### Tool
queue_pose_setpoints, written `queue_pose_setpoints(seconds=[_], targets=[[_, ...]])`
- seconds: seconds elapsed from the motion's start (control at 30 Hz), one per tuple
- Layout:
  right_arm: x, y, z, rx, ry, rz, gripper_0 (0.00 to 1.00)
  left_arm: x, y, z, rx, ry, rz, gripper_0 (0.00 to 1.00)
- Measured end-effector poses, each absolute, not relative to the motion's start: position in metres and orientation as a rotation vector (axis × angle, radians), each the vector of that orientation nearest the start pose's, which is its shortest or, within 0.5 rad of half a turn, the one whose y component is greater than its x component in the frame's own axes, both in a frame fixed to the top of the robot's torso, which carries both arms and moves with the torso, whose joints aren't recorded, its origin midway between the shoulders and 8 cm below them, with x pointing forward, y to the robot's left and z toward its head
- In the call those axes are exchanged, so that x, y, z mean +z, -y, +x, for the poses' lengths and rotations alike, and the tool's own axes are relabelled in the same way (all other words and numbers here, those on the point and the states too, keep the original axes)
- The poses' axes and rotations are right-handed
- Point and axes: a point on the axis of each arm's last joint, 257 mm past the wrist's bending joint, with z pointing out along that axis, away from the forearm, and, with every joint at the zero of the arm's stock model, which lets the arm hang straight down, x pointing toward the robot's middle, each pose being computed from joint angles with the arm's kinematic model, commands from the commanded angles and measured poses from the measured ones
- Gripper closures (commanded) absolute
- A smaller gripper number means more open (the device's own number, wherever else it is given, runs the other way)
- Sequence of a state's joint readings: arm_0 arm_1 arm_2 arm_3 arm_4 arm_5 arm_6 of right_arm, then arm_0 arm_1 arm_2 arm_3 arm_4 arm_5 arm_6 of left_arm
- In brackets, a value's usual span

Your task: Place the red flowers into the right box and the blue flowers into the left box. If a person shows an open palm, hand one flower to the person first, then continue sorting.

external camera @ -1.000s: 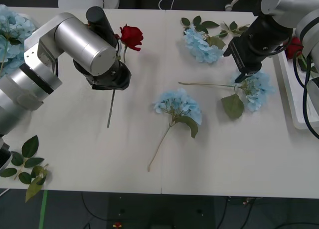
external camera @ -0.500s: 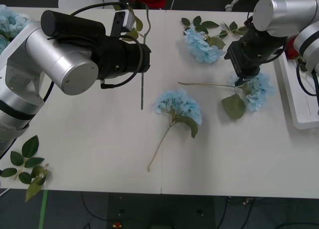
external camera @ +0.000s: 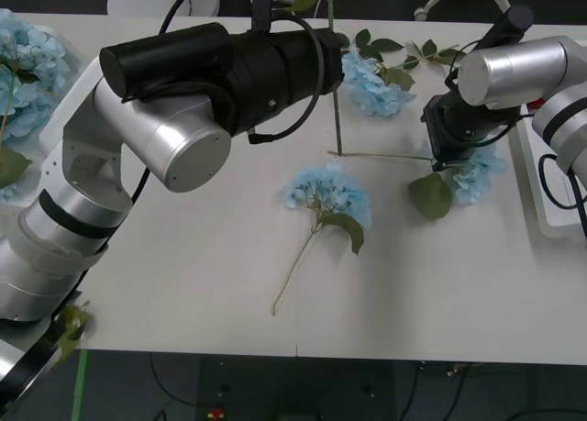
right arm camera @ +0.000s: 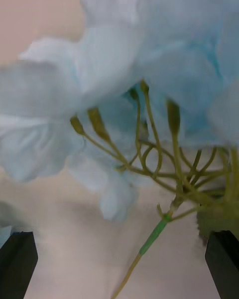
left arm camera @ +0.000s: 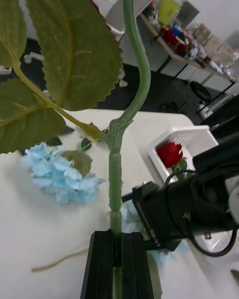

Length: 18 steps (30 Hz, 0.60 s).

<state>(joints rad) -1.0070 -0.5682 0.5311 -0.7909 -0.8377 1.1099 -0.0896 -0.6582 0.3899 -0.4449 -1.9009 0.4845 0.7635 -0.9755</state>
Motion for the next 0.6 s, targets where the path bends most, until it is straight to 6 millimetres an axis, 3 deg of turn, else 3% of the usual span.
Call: queue_pose_setpoints(seconds=[0.2, 0.37, 0.6], targets=[[-0.272, 0.273, 0.628, 0.476, -2.039, 1.794, 0.0, 0.013, 0.058, 0.536, -0.871, -1.658, 0.186, 1.0], [-0.291, 0.273, 0.625, 0.464, -2.026, 1.826, 0.0, 0.028, 0.057, 0.539, -0.968, -1.623, 0.045, 1.0], [-0.298, 0.273, 0.622, 0.454, -2.025, 1.839, 0.0, 0.041, 0.046, 0.546, -0.891, -1.549, 0.041, 1.0]])
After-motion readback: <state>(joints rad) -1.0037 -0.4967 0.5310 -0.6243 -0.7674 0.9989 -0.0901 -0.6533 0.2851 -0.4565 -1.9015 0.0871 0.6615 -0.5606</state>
